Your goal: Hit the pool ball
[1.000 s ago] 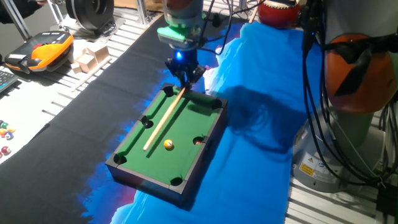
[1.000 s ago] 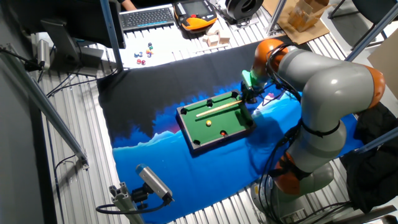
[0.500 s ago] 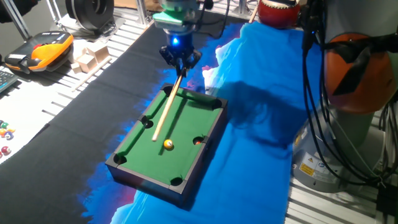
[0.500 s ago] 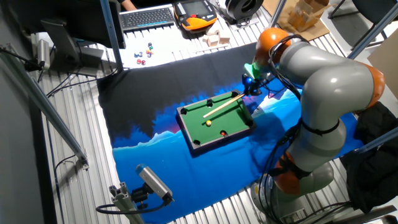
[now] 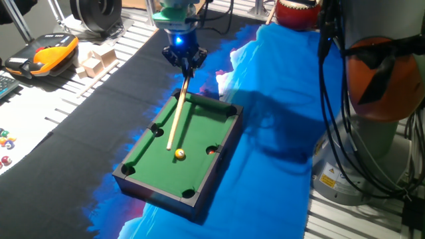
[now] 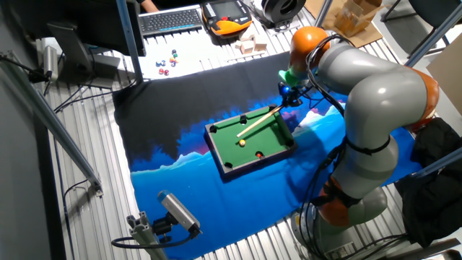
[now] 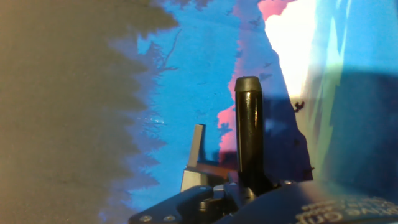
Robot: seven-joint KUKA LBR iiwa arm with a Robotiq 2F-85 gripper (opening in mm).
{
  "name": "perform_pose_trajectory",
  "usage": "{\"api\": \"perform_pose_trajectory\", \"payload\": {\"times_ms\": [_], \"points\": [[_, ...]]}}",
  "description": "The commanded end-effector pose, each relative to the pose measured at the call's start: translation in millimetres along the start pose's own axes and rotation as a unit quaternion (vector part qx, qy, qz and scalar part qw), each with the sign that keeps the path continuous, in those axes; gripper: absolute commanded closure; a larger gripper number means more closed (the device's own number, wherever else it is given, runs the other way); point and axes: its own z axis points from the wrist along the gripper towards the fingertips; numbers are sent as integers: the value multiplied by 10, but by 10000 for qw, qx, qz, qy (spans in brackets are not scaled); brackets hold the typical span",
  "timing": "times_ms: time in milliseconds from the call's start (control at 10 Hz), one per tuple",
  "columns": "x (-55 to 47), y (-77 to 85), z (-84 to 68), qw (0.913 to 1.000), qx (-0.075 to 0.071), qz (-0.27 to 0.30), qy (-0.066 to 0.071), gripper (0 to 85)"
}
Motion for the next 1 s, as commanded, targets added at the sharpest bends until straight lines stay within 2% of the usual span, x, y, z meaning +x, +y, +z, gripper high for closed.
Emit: {"api": "perform_pose_trajectory", "payload": {"times_ms": [0, 500, 900], "points": [[-9, 20, 18, 10000, -1, -42, -7, 850], [-110, 46, 11, 9998, 84, -162, -104, 850], [-211, 98, 32, 9993, 97, -321, -154, 850]]}}
